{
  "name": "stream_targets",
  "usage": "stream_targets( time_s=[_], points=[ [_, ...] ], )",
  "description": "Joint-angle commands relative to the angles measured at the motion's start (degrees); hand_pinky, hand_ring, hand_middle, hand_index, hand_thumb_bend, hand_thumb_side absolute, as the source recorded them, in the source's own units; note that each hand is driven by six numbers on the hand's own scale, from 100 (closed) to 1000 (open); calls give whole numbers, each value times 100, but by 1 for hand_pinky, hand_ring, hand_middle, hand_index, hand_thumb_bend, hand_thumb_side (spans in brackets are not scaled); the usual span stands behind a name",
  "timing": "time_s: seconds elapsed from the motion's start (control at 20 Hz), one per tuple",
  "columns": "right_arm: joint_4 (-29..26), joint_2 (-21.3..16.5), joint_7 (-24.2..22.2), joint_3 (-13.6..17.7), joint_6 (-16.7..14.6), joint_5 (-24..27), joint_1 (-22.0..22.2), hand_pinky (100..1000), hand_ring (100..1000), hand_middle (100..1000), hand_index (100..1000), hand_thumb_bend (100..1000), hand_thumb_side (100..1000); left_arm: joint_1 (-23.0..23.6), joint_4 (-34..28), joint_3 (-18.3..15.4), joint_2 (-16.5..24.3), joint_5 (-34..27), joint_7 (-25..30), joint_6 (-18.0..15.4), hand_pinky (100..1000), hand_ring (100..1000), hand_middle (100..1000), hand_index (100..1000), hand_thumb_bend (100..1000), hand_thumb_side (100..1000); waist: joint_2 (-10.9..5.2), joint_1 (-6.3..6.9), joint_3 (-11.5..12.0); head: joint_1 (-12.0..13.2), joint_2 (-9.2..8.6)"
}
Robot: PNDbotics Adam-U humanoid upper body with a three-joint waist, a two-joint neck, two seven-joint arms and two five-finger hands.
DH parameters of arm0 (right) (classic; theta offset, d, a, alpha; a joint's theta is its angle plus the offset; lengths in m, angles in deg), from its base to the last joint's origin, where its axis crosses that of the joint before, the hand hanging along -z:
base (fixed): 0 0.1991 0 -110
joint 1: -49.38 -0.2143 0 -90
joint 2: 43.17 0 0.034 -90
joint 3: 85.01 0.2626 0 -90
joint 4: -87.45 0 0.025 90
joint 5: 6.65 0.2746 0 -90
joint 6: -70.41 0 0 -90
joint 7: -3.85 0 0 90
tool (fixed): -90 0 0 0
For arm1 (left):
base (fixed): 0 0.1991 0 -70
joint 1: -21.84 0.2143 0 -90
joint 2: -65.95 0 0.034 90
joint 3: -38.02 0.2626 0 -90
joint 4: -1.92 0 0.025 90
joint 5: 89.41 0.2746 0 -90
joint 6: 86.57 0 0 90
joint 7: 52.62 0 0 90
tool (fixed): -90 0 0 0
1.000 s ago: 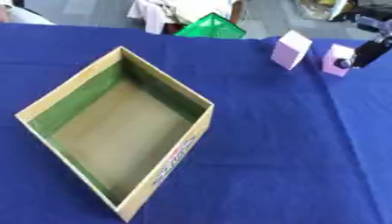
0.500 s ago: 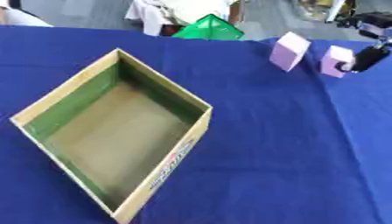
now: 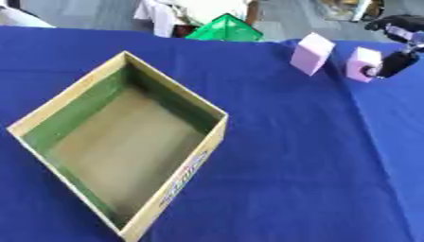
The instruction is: Pick up objects on the table and place them in the box.
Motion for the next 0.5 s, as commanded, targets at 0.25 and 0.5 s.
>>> stream_targets(
  time_s=[0.25, 0.5],
  points=[
    [-12, -197, -38, 24, 24, -252, -134, 833, 851, 923, 1000, 389, 220, -41, -85, -20, 210, -31, 25, -2, 801, 619, 602, 873, 533, 975, -121, -1, 11, -52, -53],
    [70, -136, -148, 5, 154, -503, -197, 824, 842, 932, 1000, 387, 233, -30, -85, -25, 215, -34, 22, -1, 801, 618, 602, 873, 532, 975, -113, -11, 25, -123, -82]
  ],
)
